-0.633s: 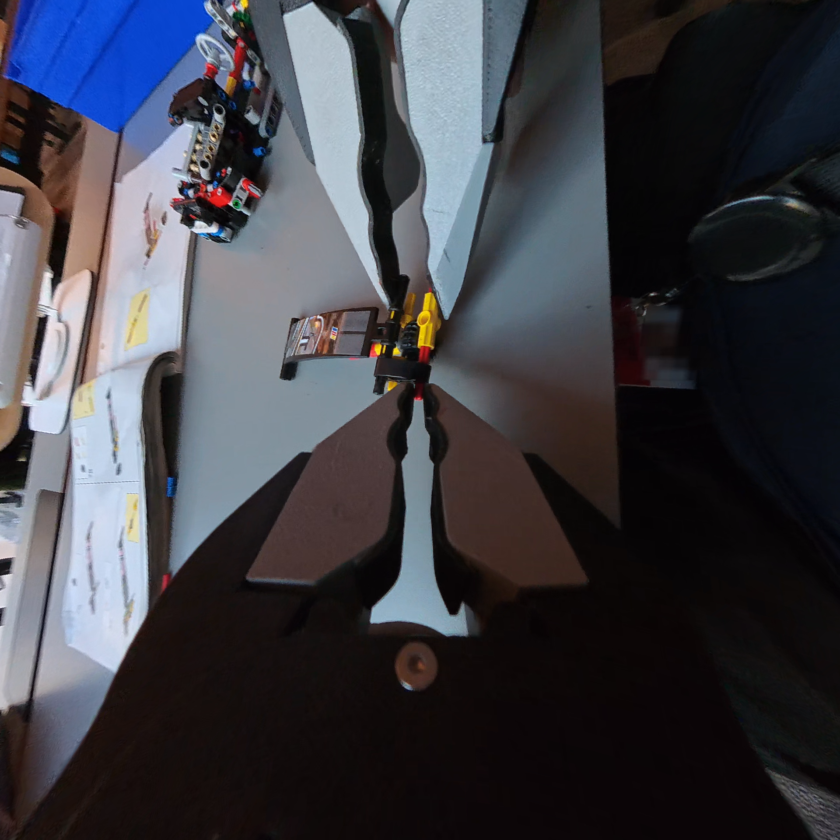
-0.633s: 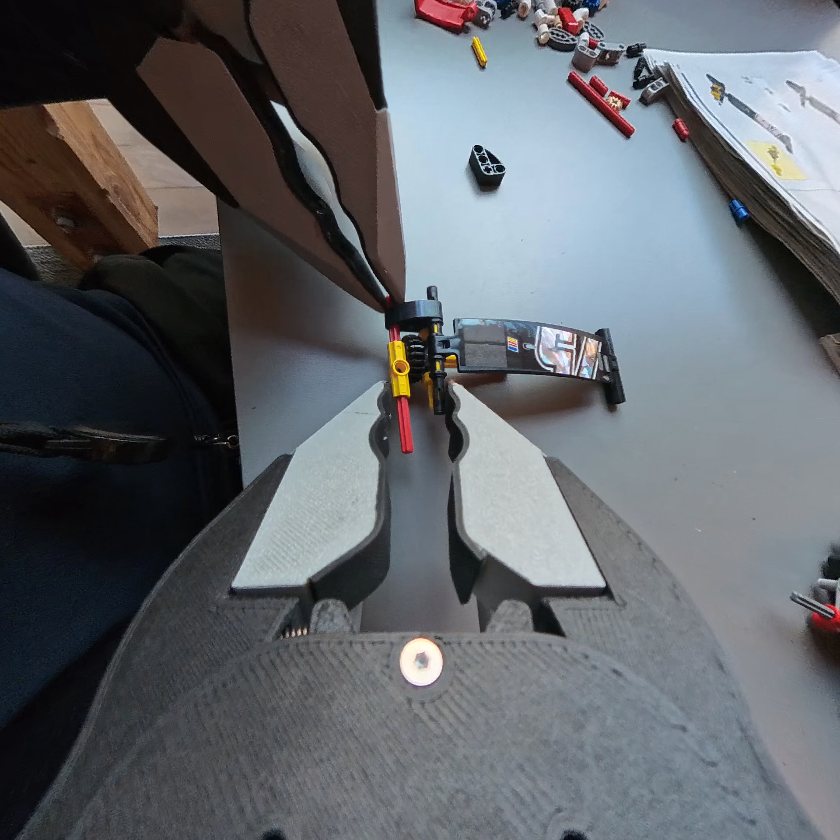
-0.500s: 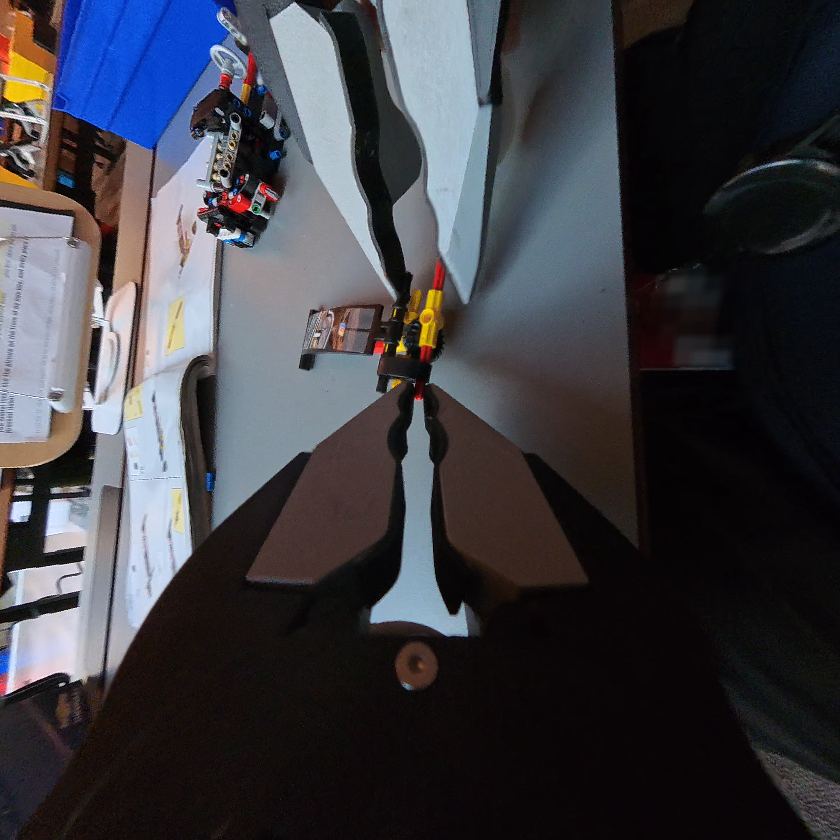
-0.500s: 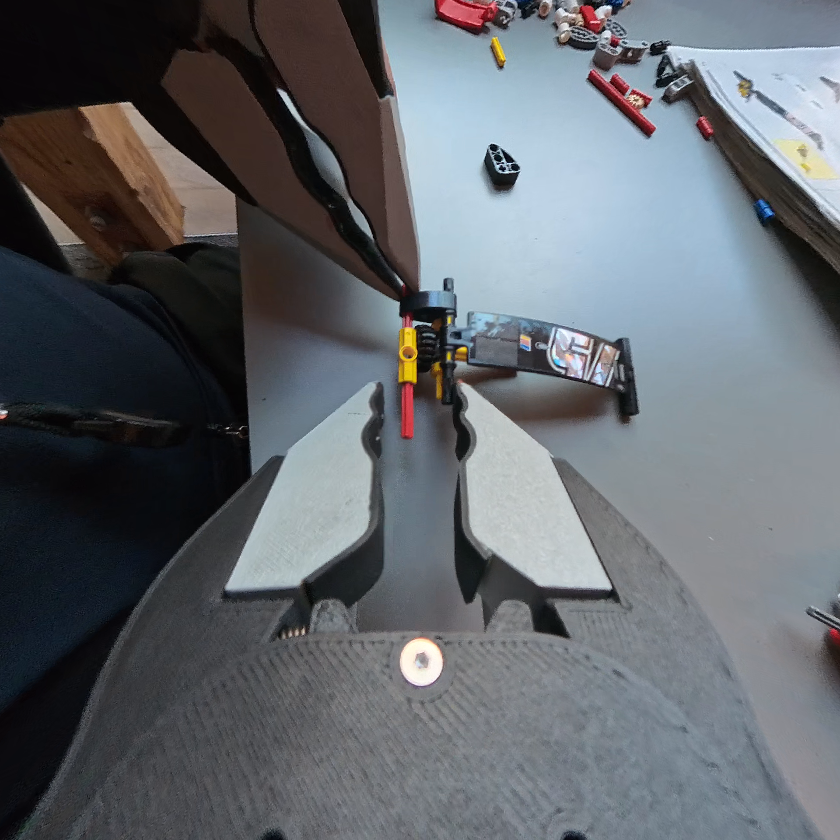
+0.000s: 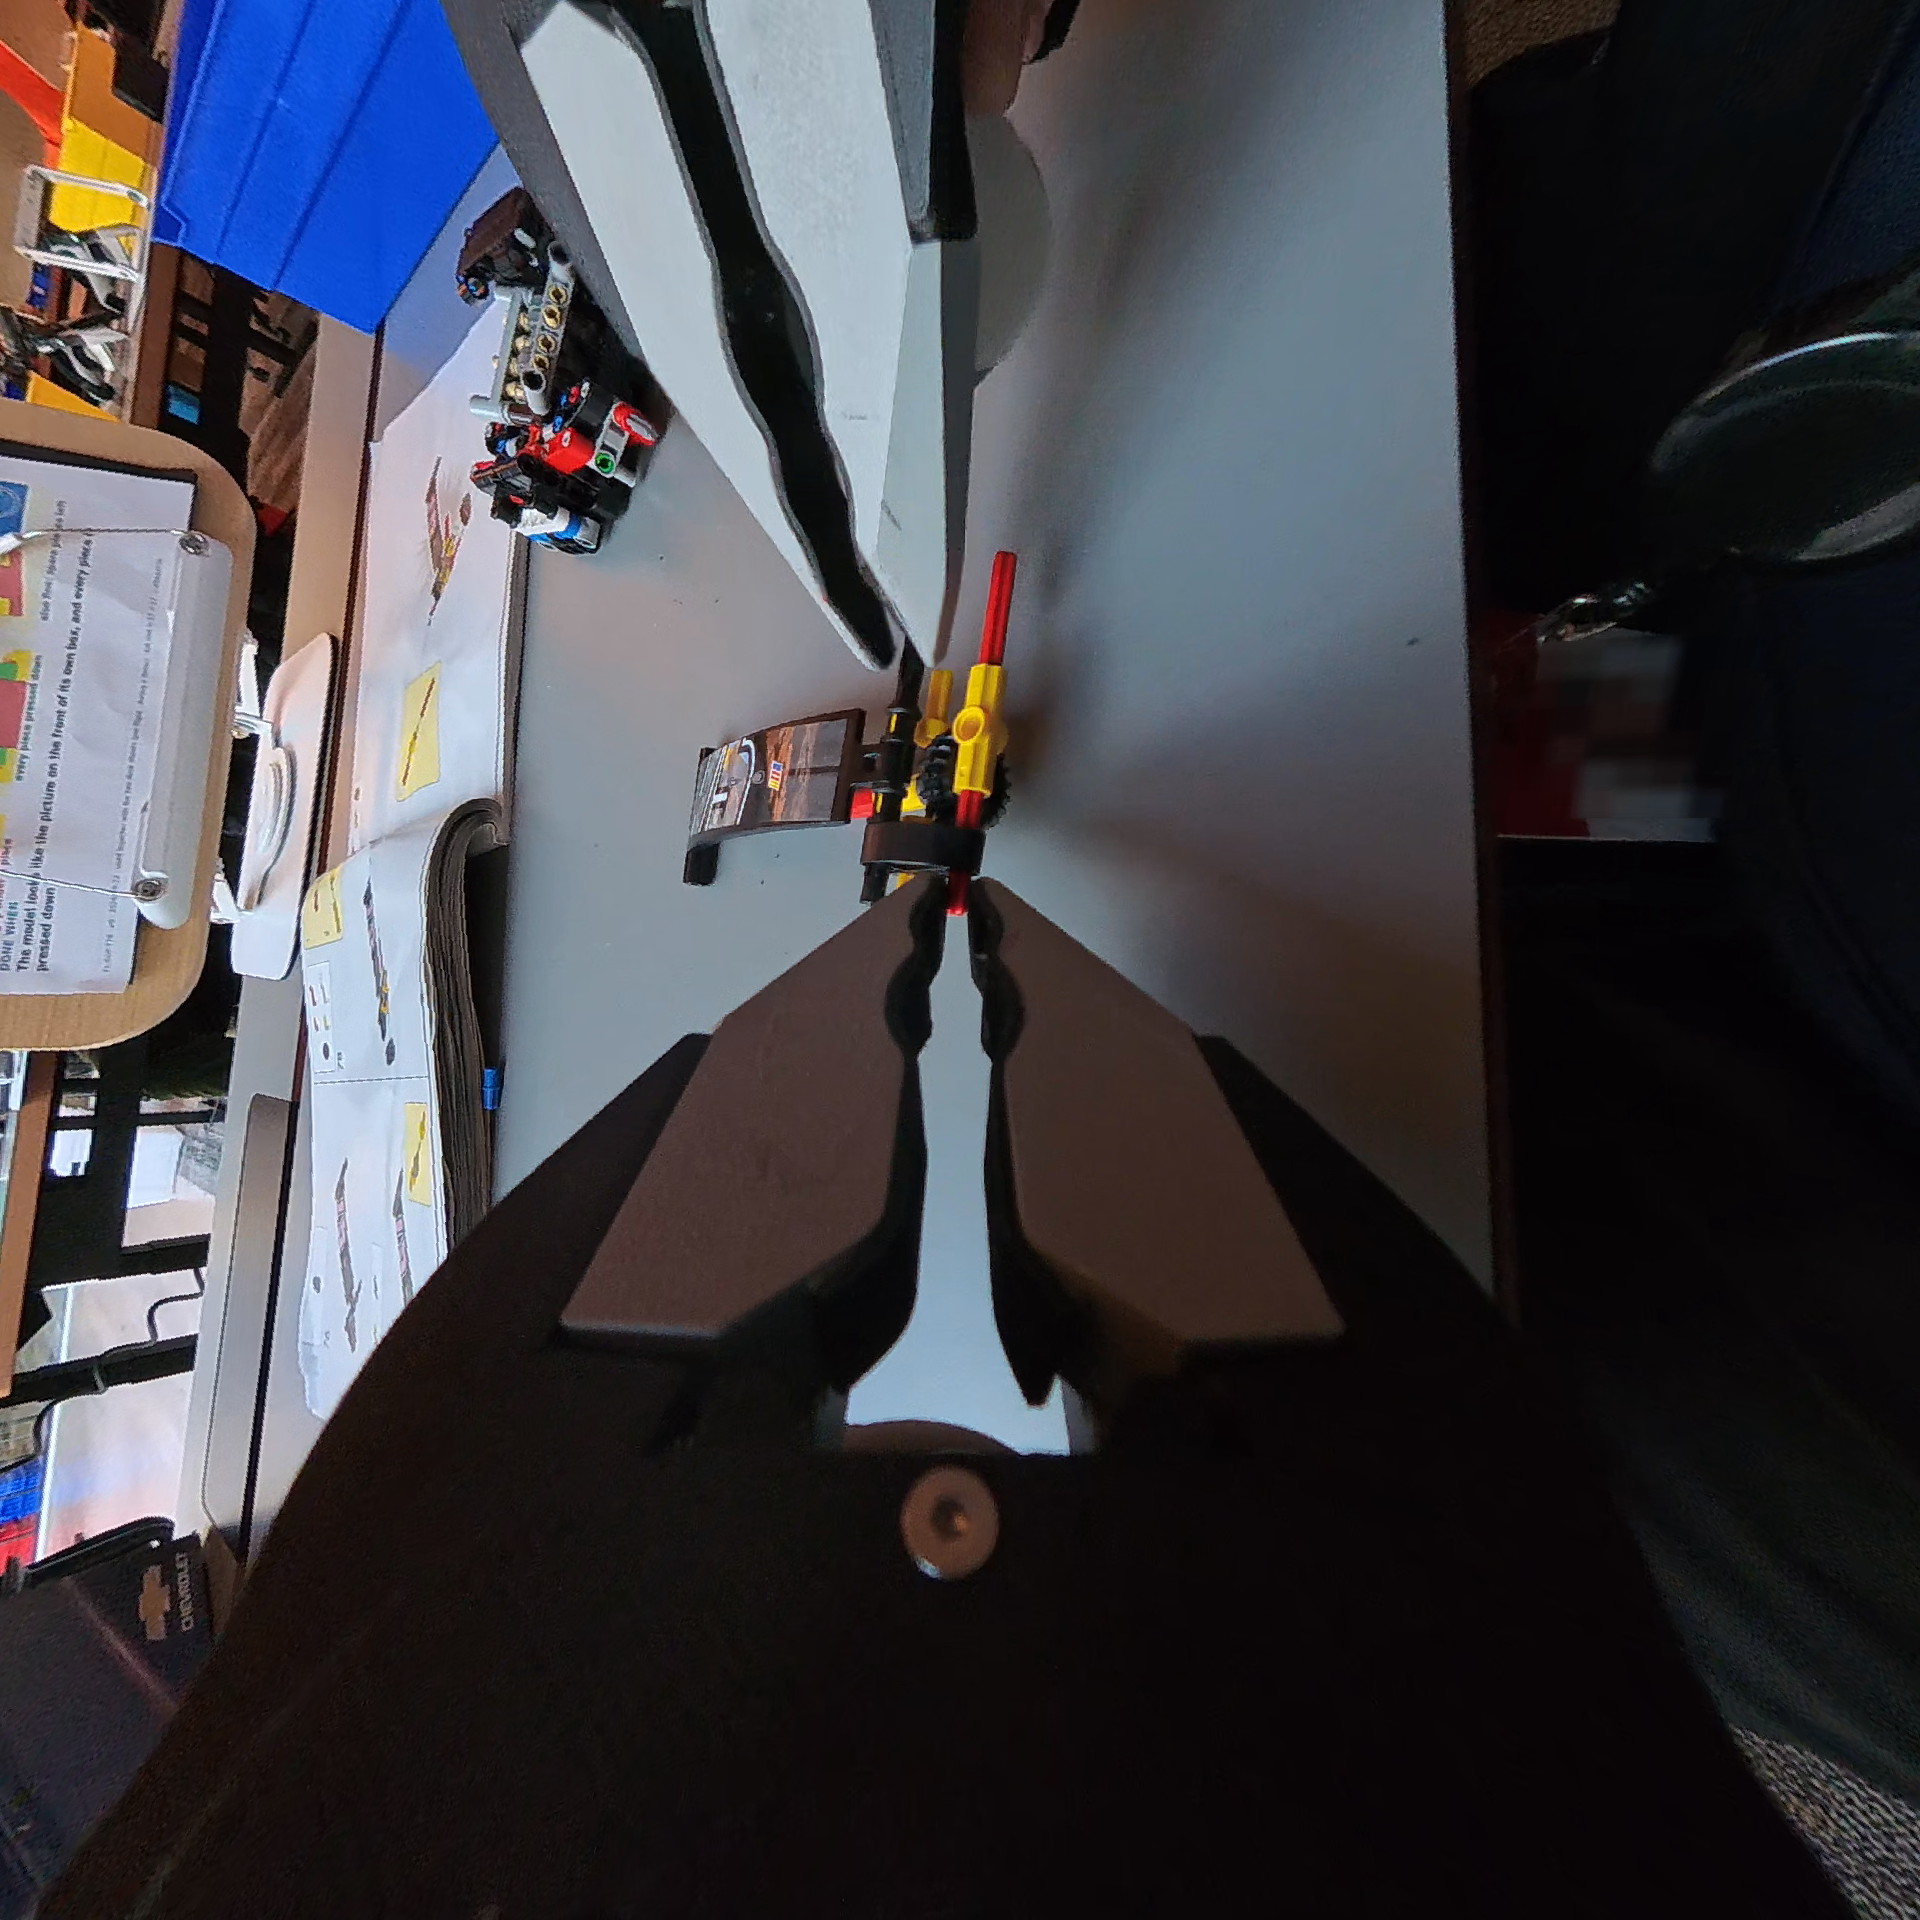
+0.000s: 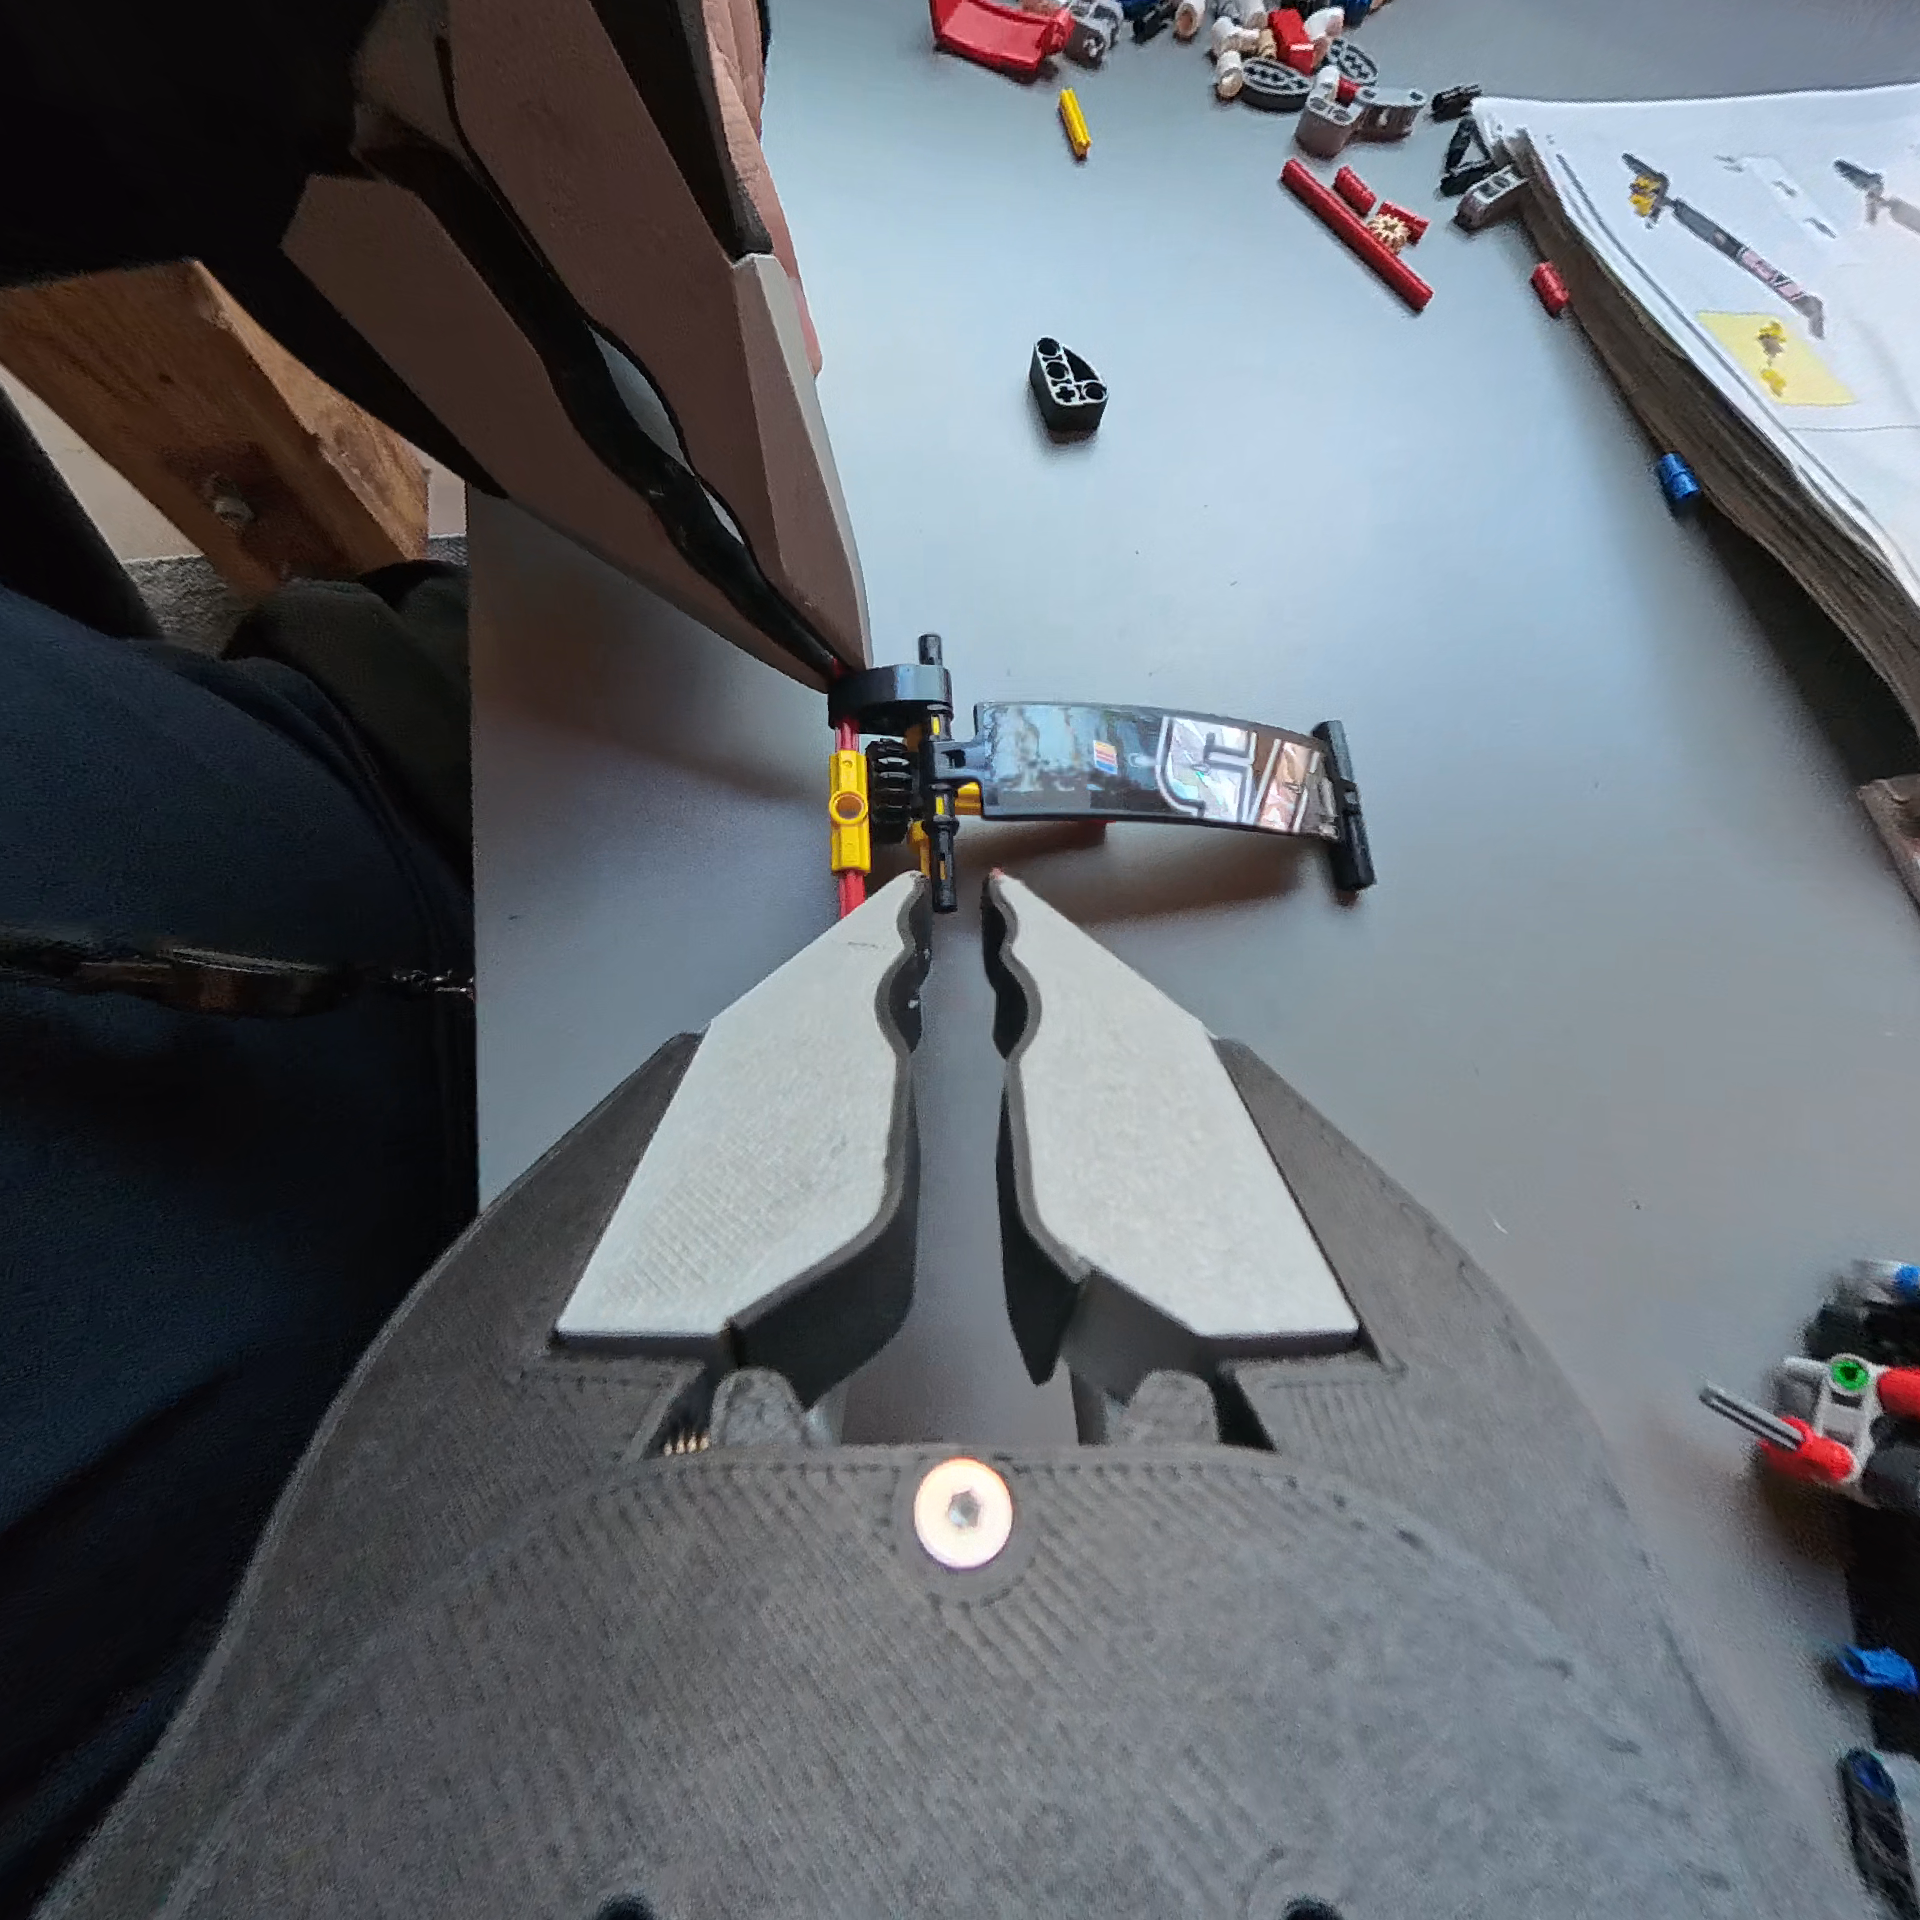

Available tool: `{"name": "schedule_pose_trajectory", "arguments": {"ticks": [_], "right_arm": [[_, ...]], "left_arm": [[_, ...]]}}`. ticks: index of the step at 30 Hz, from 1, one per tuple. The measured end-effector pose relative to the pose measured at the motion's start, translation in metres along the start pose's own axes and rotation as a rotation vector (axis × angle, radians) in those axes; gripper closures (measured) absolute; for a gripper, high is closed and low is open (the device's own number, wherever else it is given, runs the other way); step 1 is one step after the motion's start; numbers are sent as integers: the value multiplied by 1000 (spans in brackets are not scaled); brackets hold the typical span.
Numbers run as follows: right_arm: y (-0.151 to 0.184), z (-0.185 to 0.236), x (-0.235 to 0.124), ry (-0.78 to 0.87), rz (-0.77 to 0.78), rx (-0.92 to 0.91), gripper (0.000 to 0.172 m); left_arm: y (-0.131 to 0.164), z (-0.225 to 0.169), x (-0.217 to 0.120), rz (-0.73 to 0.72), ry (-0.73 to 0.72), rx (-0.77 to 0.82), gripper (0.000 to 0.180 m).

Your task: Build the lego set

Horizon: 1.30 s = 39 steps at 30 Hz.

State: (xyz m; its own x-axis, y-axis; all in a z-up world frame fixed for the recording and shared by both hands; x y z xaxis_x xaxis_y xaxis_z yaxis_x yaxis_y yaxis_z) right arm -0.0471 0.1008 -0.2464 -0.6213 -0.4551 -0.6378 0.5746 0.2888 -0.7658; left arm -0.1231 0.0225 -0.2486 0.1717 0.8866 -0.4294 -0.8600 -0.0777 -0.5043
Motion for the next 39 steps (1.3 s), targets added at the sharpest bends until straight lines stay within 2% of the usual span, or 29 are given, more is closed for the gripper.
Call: {"name": "schedule_pose_trajectory", "arguments": {"ticks": [2, 11, 15, 19, 21, 23, 28, 31, 36, 39], "right_arm": [[0, -1, 3, -24, 4, 8, 170], [2, -3, -5, -81, 3, 41, 170], [2, -6, -3, -80, 5, 45, 170], [1, -7, -1, -80, -6, 47, 170], [2, -8, -2, -72, 0, 52, 166], [3, -9, -4, -67, 3, 54, 163], [4, -9, -13, -42, -23, 65, 162], [8, -9, -21, -14, -41, 74, 162], [19, -8, -31, 11, -65, 96, 165], [25, -7, -33, 15, -62, 108, 165]], "left_arm": [[0, 0, 0, 2, -4, -2, 179], [3, 5, 0, -9, -35, 0, 179], [7, 5, 4, 3, -96, 64, 179], [12, 0, 7, 34, -98, 72, 178], [15, 2, 7, 51, -91, 38, 177], [18, 6, 6, 63, -95, 14, 168], [23, 13, -2, 56, -69, -56, 158], [37, 28, -10, 95, -93, -83, 156], [76, 58, -18, 208, -99, -354, 153], [88, 63, -11, 261, -64, -485, 155]]}}
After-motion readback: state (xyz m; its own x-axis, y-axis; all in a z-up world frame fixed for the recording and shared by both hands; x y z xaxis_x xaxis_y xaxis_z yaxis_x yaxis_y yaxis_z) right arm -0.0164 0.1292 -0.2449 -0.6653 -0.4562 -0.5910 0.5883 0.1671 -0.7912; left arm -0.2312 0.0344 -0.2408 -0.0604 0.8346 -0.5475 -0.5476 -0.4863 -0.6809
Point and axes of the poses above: each gripper's, where its closed fingertips meet, x out along the fingers, y out of its underside, z = x × y across the jaws, the point moved 5 cm from there along -x, back along the fingers, and after that the axes turned 15 degrees about -y, right-handed, at the moved point
